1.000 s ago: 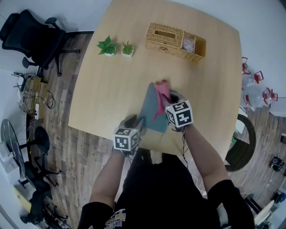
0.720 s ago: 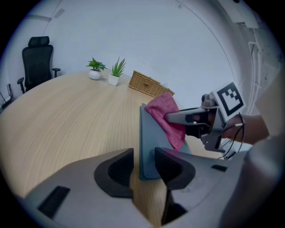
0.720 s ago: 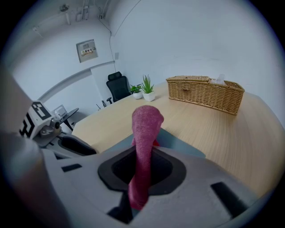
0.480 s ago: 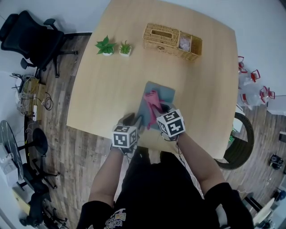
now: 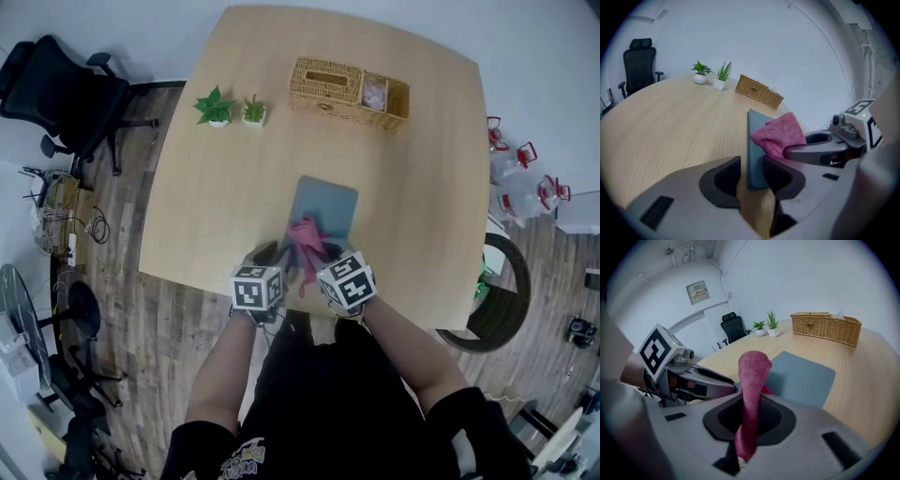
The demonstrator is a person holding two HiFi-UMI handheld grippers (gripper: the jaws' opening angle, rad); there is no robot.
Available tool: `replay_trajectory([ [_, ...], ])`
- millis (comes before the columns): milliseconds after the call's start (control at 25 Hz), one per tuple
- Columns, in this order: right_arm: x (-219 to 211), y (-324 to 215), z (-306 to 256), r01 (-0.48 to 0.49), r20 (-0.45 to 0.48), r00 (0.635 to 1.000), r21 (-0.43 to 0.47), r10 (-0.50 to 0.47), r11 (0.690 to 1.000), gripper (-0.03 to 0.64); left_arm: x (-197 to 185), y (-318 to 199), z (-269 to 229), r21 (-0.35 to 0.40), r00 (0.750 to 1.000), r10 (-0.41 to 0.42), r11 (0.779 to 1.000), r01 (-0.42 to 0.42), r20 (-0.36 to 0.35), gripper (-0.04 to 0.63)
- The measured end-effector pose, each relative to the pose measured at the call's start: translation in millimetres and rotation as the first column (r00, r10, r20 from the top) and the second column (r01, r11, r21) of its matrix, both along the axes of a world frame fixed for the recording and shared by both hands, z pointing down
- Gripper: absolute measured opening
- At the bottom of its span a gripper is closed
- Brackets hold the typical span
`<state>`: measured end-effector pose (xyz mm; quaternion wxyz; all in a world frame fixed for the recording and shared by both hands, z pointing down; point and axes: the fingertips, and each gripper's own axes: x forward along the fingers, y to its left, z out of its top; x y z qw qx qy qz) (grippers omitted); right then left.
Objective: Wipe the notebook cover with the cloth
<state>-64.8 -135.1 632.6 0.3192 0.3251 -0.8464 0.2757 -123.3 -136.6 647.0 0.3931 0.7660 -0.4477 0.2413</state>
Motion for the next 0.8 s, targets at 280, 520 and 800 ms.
replay_trajectory([
  [280, -8, 15, -1, 0.019, 0.082, 0.997, -0.087, -0.012, 0.996, 0.058, 1, 0, -1, -0.003, 1.000, 0.000, 1.000, 0.000, -0.005, 0.141],
  [520, -13, 7, -7, -0.016, 0.171, 0.984, -0.140, 0.040, 0.990, 0.058, 0, 0, -1, -0.010, 1.000, 0.000, 1.000, 0.000, -0.012, 0.138],
  [800, -29, -8, -3, 0.029, 0.123, 0.992, -0.106, -0.016, 0.994, 0.058, 0, -1, -1, -0.024, 1.000, -0.002, 1.000, 0.001, -0.025, 0.130],
])
